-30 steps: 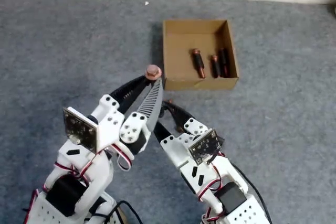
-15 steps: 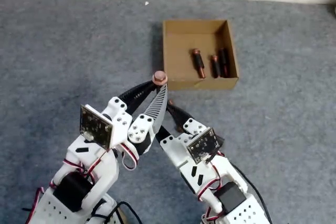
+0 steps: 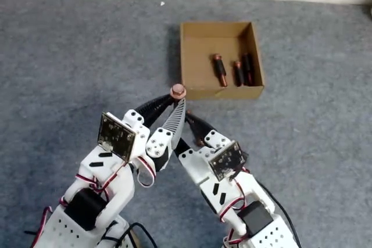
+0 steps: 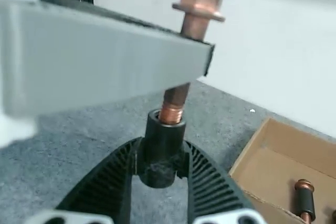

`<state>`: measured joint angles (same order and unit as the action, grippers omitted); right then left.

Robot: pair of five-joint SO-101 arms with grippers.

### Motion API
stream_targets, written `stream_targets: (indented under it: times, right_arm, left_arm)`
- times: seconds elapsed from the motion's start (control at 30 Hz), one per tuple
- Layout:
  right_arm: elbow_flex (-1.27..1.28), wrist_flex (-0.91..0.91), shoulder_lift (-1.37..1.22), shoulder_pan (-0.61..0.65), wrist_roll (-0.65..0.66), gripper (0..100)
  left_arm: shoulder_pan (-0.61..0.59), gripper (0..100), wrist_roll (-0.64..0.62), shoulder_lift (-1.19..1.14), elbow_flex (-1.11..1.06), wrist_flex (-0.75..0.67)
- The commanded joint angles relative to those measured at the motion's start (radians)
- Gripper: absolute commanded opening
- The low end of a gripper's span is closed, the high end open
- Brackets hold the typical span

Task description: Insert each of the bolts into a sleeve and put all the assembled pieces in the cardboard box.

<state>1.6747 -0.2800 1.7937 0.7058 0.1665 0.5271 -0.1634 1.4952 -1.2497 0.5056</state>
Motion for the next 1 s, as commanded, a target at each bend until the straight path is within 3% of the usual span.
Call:
stream_targets:
  times: [0.0,0.1,0.27,0.87,0.97]
  right_arm:
    - [0.09,0.01,0.016,-0.027,0.009,0.5]
    - [0.09,0.007,0.016,-0.028,0.009,0.5]
    - [0.09,0.005,0.016,-0.036,0.009,0.5]
    - [0.085,0.005,0.015,-0.318,0.015,0.5]
    - [0.081,0.005,0.016,-0.381,0.017,0.5]
  left_arm:
    - [-0.01,6,0.012,-0.01,-0.002,0.018]
    - [-0.013,13,0.014,-0.01,0.022,0.107]
    - [-0.015,13,0.115,-0.01,0.056,0.193]
    - [-0.096,13,0.141,-0.01,0.008,0.199]
    - [-0.142,13,0.141,-0.016,-0.036,0.117]
